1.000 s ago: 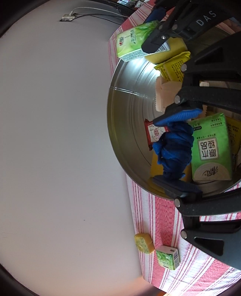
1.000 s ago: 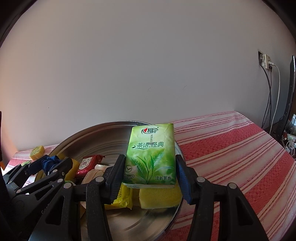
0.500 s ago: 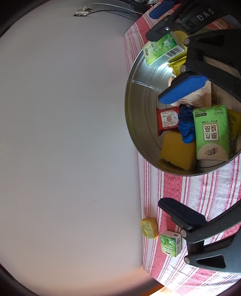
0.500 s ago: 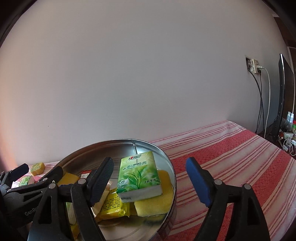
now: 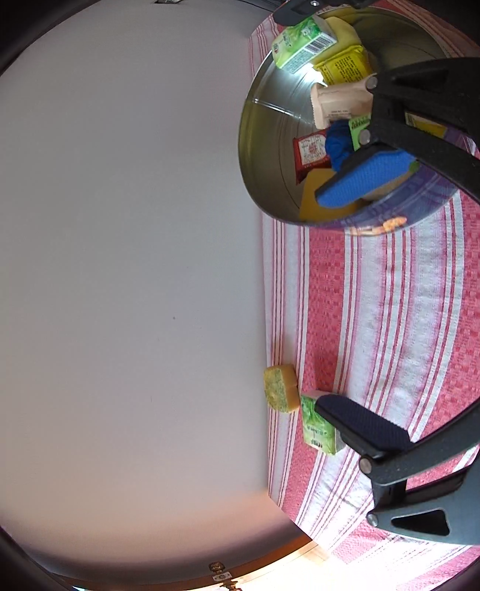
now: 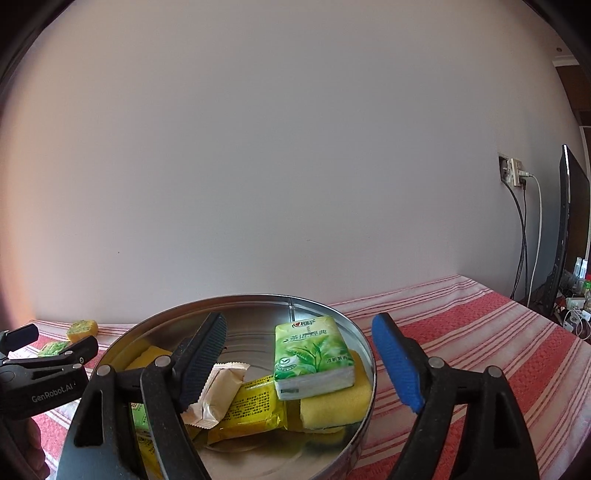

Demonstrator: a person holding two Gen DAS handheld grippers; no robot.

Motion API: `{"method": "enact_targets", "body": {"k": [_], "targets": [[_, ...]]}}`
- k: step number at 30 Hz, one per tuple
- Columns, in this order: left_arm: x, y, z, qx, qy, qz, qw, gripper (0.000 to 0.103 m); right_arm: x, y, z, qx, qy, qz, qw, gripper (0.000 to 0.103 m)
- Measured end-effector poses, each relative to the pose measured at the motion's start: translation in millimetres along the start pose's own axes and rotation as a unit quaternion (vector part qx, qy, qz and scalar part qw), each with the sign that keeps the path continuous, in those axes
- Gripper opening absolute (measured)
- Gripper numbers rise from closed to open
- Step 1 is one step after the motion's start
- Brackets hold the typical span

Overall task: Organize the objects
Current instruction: 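Move both tools back from the tin toward the last tissue pack and sponge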

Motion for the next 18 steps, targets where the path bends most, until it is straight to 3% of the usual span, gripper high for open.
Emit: {"method": "enact_targets", "body": {"k": [8,14,18], "targets": [[24,68,-21,-0.019,0.042,0.044,0.9980,0.102,1,39,-12,-0.016,0.017,0.008,1.000,0.083],[47,110,-43,-0.036,0.095,0.075,0.9920,0.102,-1,91,-23,-0.043,0.020,0.037,0.998,0.083],[65,123,-57,-0.039,0.129,0.075,0.9881,0.102,2,134,-33,-0.053,0.032,0.064,0.996,0.083]]}}
Point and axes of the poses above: each gripper's, at about its wrist camera, not at the fingertips, and x roughly the way its jaws point, y to its left, z to its top, the point moved 10 cm from there along x, roughly the way its jaws point, and after that the axes turned 6 degrees about x, right-handed, at the moved point
